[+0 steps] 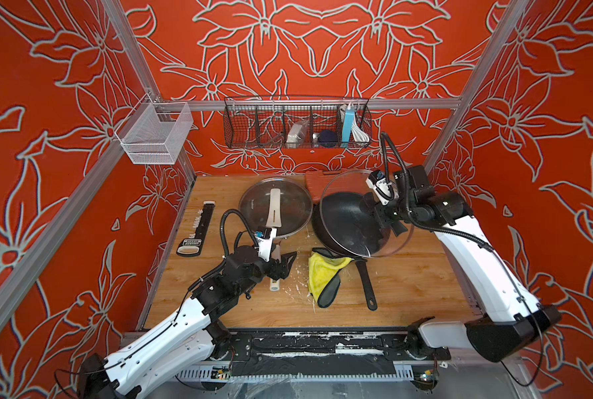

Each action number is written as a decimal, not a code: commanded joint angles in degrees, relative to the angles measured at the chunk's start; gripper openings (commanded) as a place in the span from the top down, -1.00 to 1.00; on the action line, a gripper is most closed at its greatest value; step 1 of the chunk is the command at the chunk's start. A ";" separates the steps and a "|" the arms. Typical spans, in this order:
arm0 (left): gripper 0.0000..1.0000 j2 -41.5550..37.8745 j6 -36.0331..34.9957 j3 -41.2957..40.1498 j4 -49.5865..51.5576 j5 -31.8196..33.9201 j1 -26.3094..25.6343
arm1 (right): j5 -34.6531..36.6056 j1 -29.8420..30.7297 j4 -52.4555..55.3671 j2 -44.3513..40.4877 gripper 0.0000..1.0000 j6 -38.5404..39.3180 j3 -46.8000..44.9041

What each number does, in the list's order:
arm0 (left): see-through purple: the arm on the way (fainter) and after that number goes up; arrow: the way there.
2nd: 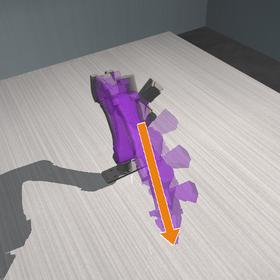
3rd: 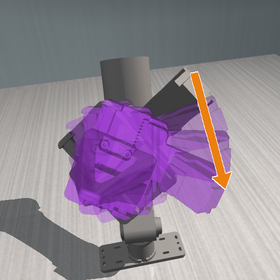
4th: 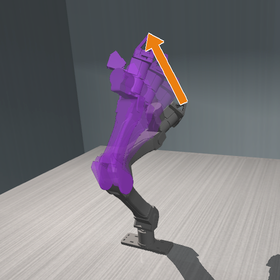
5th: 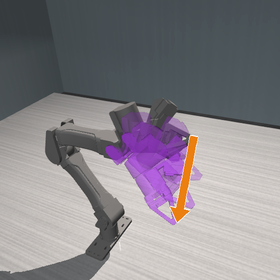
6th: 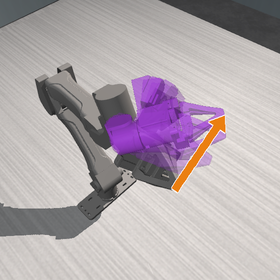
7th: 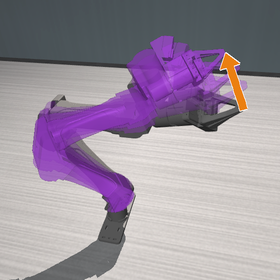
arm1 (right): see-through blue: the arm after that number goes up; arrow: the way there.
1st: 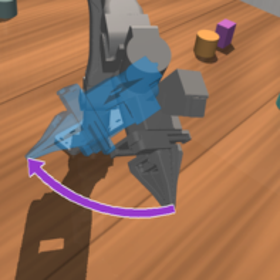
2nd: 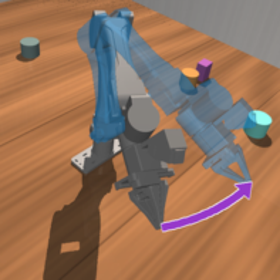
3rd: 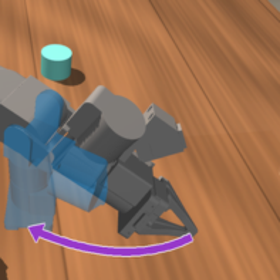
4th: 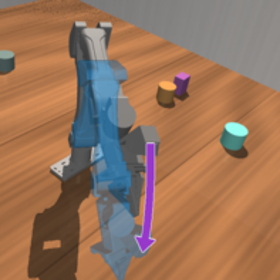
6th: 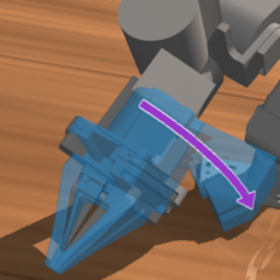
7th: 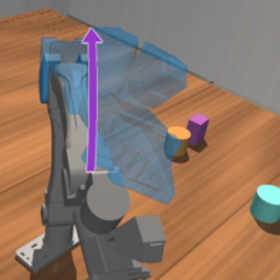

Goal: Wipe the pot lid with a cloth
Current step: Pick up the cleaning item at the center of the board.

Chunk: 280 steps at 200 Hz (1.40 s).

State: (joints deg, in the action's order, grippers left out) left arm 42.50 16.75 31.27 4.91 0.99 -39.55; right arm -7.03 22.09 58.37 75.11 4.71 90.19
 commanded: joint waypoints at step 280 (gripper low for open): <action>-0.31 40.18 1.39 6.80 -12.03 13.42 -15.91 | -13.06 -6.50 -5.24 -14.96 1.00 1.59 -9.46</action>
State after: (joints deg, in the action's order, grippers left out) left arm 80.86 16.64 36.45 -8.56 14.26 -55.20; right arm -18.55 15.99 58.41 63.09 5.74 79.83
